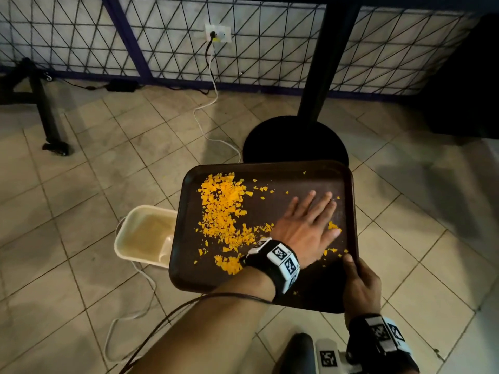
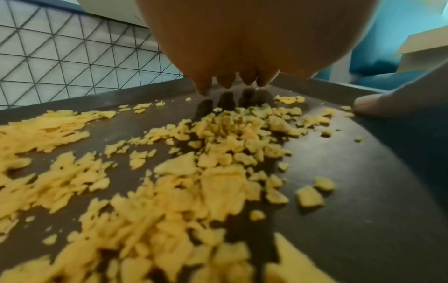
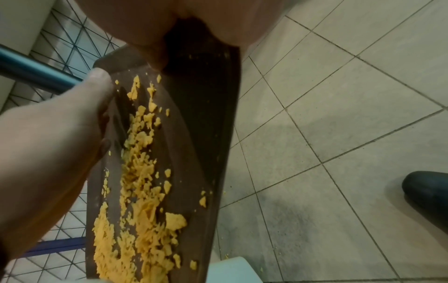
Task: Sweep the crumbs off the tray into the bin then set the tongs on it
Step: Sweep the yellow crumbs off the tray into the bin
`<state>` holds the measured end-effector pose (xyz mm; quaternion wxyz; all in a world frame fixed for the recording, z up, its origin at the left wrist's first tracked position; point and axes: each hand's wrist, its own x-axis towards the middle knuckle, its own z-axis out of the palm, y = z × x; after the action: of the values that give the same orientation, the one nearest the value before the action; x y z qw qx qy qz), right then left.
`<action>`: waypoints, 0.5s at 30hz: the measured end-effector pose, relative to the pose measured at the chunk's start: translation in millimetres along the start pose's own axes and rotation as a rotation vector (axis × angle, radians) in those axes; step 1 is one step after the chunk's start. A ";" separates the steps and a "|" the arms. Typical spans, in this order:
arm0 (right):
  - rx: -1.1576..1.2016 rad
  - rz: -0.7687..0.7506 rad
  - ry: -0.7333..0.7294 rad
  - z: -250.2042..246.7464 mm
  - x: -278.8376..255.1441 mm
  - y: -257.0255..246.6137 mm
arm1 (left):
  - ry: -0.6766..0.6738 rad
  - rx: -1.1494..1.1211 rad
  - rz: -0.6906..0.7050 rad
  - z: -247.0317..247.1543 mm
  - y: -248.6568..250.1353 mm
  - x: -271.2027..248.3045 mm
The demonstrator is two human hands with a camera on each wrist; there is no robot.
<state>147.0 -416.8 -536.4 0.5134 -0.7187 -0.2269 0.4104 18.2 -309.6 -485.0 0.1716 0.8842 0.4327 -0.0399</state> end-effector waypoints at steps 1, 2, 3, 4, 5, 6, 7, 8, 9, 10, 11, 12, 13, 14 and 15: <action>-0.004 0.001 -0.002 -1.2 0.5 0.6 | 0.001 0.004 -0.015 0.3 -5.1 2.3; -0.006 0.003 0.000 -2.9 1.2 2.0 | -0.003 0.002 -0.042 0.4 -15.2 2.5; -0.004 0.006 0.005 -5.2 1.9 3.9 | -0.005 -0.006 -0.080 0.3 -28.8 -0.2; 0.004 0.017 0.011 -7.1 2.6 6.4 | 0.001 -0.016 -0.131 0.8 -45.6 -4.8; 0.013 0.030 0.014 -8.6 3.3 8.8 | 0.005 -0.025 -0.193 1.3 -64.1 -11.3; 0.020 0.040 0.013 -9.2 3.5 10.8 | 0.002 -0.029 -0.263 2.2 -82.3 -18.9; 0.023 0.046 0.011 -9.2 3.1 12.2 | -0.009 -0.032 -0.336 2.6 -97.3 -27.2; 0.025 0.054 0.009 -8.9 2.2 12.8 | -0.020 -0.031 -0.394 2.7 -107.2 -33.8; 0.029 0.061 0.009 -8.7 1.7 12.5 | -0.022 -0.028 -0.420 1.0 -110.6 -37.2; 0.031 0.068 0.012 -8.6 1.3 12.1 | -0.011 -0.023 -0.405 -1.6 -107.5 -36.0; 0.030 0.071 0.012 -8.0 0.5 11.1 | 0.009 -0.027 -0.357 -5.6 -98.0 -31.7; 0.026 0.068 0.010 -7.1 -0.1 9.7 | 0.034 -0.043 -0.295 -11.0 -84.2 -24.5; 0.020 0.058 0.006 -5.9 -0.8 8.6 | 0.053 -0.065 -0.229 -16.1 -67.5 -16.1; 0.013 0.047 0.005 -3.8 -1.4 7.4 | 0.063 -0.080 -0.162 -19.2 -49.4 -6.5; 0.005 0.034 0.009 -2.2 -1.3 6.7 | 0.063 -0.086 -0.094 -21.7 -30.3 2.1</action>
<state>147.4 -421.5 -541.8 0.5090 -0.7231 -0.2115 0.4163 -5.7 -283.5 -473.3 0.1938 0.8554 0.4803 -0.0015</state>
